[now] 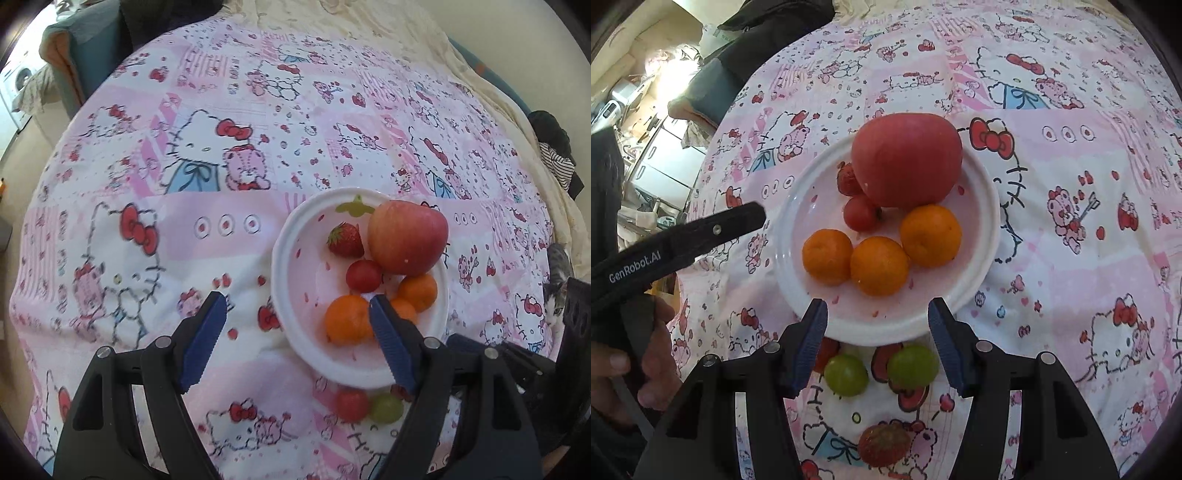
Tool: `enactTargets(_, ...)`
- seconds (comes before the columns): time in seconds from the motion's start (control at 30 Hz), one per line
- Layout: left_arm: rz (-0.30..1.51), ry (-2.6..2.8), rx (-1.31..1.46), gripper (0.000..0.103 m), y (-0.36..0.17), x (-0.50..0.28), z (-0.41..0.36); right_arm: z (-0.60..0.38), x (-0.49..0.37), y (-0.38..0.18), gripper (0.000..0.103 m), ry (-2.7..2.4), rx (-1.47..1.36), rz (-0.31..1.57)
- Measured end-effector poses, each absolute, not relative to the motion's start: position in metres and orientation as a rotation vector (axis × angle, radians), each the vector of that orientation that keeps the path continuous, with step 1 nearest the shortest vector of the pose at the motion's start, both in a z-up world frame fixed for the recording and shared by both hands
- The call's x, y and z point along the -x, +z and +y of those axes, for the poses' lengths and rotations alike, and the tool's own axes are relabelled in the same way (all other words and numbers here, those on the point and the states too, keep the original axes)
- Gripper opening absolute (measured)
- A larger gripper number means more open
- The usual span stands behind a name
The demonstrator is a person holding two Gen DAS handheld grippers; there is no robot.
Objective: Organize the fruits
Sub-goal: 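Move both open grippers back to the loose fruits beside the plate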
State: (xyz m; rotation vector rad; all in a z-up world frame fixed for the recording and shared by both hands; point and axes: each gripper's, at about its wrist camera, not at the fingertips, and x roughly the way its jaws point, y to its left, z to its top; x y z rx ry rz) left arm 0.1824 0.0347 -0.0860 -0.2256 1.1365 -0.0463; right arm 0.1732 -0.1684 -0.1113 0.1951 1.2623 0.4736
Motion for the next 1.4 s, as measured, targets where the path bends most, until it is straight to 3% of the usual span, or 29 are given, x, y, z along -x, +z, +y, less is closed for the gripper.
enactTargets(0.53,1.128,0.002,0.261,0.077,-0.073,-0.12,0.043,-0.214,-0.131,-0.084,0.06,0.438,-0.316,1.242)
enactTargets(0.77,1.148,0.032,0.308,0.077,-0.081,-0.098,0.042,-0.207,-0.109,-0.126,0.06,0.423,-0.331,1.446)
enactTargets(0.93,1.164,0.037,0.303,0.077,-0.091,-0.088,0.032,-0.197,-0.106,-0.134,0.059,0.444,-0.337,1.472)
enactTargets(1.17,1.174,0.048,0.309,0.077,-0.098,-0.092,0.033,-0.189,-0.103,-0.147,0.036,0.433,-0.273,1.512)
enactTargets(1.4,1.213,0.029,0.392,0.076,-0.115,-0.105,0.031,-0.206,-0.106,-0.127,0.036,0.435,-0.348,1.413)
